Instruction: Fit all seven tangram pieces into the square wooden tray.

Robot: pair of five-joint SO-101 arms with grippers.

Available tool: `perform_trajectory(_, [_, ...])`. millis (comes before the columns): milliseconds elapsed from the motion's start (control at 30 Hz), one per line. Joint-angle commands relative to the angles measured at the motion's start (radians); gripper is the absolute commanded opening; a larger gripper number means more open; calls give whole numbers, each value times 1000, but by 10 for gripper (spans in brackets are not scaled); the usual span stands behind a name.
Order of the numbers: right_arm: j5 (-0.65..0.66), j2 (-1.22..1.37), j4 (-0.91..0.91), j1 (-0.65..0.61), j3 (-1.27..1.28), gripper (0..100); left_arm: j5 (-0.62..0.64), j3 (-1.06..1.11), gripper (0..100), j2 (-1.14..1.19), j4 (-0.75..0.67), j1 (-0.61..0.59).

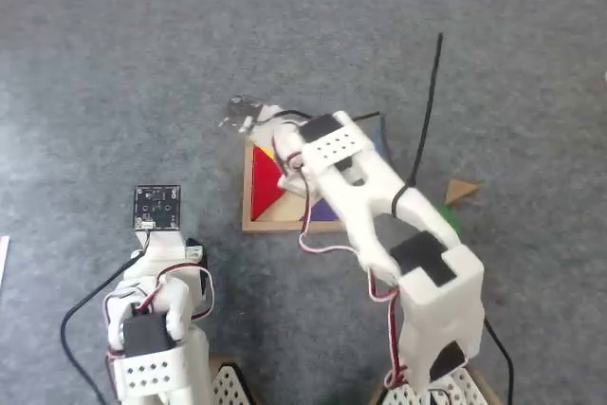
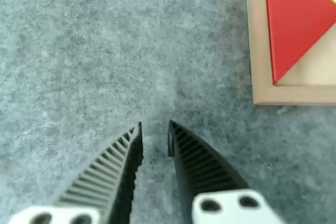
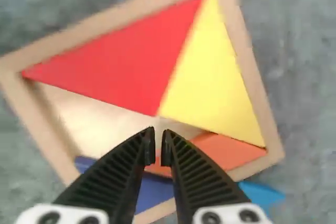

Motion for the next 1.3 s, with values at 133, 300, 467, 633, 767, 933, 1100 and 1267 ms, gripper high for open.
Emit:
perform_trajectory(133, [3, 41, -12, 79, -49, 47, 0, -12, 81, -18, 3, 3])
perform_trajectory(300, [3, 1, -8, 91, -48, 47, 0, -12, 81, -18, 3, 3])
perform_trajectory(467, [3, -102, -7, 22, -44, 47, 0, -12, 81, -18, 3, 3])
perform_trajectory(633, [-8, -220, 53, 7, -44, 47, 0, -12, 81, -18, 3, 3])
perform_trajectory(767, [-124, -314, 114, 48, -44, 51, 0, -12, 81, -18, 3, 3])
perform_trajectory(933, [-232, -403, 222, 105, -44, 52, 0, -12, 81, -18, 3, 3])
perform_trajectory(1100, [-313, -417, 292, 185, -37, 52, 0, -12, 81, -18, 3, 3])
perform_trajectory(1267, [-324, -438, 289, 303, 46, 52, 0, -12, 81, -18, 3, 3])
